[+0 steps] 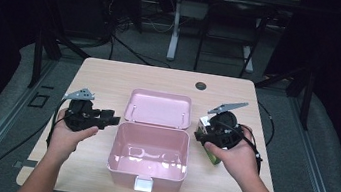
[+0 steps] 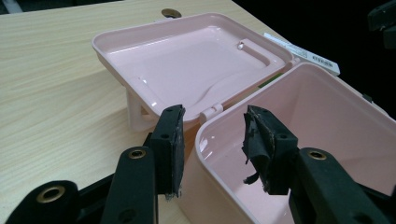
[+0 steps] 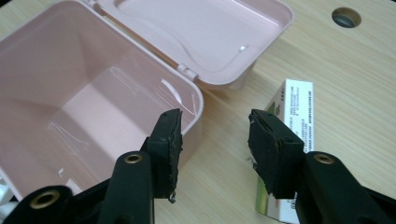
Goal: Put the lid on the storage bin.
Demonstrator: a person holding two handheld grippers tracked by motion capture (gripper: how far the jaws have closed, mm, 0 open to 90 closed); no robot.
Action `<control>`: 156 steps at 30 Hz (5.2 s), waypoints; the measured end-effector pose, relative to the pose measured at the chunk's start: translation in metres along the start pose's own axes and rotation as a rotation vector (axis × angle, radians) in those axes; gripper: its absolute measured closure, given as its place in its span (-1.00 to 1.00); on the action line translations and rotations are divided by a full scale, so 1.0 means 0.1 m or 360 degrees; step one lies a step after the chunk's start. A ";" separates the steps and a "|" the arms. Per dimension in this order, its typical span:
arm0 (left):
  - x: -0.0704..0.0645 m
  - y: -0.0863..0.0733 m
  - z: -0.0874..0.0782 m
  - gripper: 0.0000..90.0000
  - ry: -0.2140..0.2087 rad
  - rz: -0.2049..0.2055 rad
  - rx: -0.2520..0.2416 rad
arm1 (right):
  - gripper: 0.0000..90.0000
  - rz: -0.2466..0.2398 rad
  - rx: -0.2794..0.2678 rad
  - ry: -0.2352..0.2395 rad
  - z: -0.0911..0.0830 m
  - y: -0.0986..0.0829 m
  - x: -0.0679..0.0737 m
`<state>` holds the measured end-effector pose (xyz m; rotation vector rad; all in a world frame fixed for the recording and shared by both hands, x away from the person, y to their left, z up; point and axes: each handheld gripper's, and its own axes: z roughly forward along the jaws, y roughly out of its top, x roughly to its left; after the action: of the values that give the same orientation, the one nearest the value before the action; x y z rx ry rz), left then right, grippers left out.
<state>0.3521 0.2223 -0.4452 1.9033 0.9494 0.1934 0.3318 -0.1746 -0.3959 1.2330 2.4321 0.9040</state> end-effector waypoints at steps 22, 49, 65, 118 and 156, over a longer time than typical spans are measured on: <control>0.00 -0.01 -0.06 0.29 -0.0003 0.0002 0.0019 | 0.23 0.0019 0.0341 -0.0121 0.24 0.21 -0.36; 0.07 -0.09 -0.16 0.29 0.0020 -0.0033 -0.0004 | 0.24 0.0053 0.0761 -0.0145 0.86 0.33 -0.72; 0.10 -0.10 -0.16 0.29 0.0016 -0.0056 -0.0015 | 0.32 0.0075 0.0868 -0.0151 1.04 0.28 -0.75; 0.14 -0.12 -0.12 0.29 0.0020 -0.0072 0.0007 | 0.31 0.0137 0.1017 -0.0098 1.19 0.07 -0.78; 0.15 -0.13 -0.11 0.29 0.0024 -0.0082 0.0007 | 0.36 0.0083 0.0994 -0.0129 0.96 0.22 -0.73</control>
<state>0.3501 0.2434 -0.4533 1.8815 1.0085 0.1756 0.4361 -0.1838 -0.4585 1.4854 2.7169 0.0787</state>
